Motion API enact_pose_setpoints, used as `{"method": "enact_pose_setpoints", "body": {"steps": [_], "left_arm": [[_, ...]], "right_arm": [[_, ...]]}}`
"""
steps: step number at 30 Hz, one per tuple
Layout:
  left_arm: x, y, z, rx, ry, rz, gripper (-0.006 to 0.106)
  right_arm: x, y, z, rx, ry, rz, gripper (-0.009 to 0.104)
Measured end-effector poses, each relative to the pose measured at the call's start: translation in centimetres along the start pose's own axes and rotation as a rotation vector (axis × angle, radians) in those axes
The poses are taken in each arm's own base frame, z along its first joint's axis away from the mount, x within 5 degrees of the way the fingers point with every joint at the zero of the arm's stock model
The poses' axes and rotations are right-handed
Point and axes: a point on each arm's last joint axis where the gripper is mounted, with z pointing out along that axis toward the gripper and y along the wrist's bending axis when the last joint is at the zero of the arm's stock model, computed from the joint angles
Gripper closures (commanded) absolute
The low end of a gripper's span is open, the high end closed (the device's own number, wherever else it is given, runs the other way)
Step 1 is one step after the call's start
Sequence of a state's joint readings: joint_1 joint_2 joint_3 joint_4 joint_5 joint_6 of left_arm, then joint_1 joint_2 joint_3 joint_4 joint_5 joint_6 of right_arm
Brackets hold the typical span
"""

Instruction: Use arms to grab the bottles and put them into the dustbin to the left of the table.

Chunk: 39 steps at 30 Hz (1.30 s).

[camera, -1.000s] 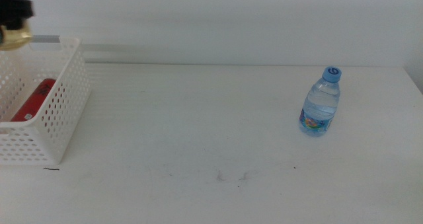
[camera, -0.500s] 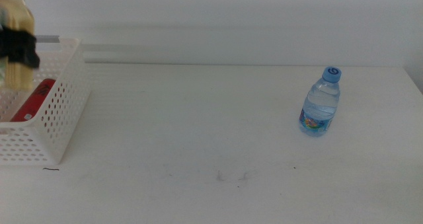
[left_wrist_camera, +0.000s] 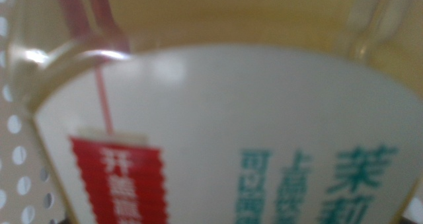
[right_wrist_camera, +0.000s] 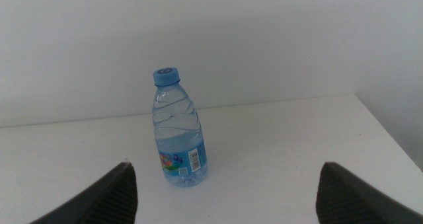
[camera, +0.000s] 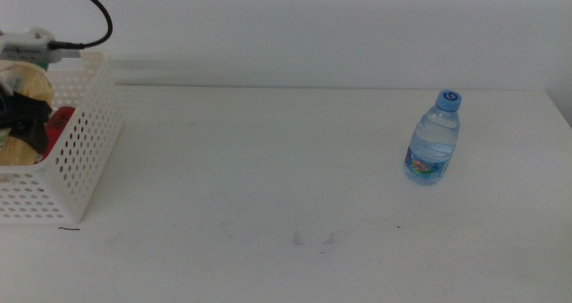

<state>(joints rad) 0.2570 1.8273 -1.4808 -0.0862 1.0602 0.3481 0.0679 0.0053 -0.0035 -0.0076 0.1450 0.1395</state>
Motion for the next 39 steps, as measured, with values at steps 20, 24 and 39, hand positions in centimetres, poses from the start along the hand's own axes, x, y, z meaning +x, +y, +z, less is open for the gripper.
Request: {"method": "enact_pose_setpoints", "body": {"steps": [20,24,39], "left_arm": [[-0.3,-3.1,-6.7,-0.004,-0.177,0.132,0.007],[1.2,-8.5,-13.8,0.079,-0.382,0.263,0.007],[9.5,-20.3,-24.5,0.409,-0.684,0.725,0.007]], "right_arm": [[0.0,0.0,0.0,0.0,0.0,0.0,0.004],[0.0,0.0,0.0,0.0,0.0,0.0,0.004],[0.0,0.0,0.0,0.0,0.0,0.0,0.004]]}}
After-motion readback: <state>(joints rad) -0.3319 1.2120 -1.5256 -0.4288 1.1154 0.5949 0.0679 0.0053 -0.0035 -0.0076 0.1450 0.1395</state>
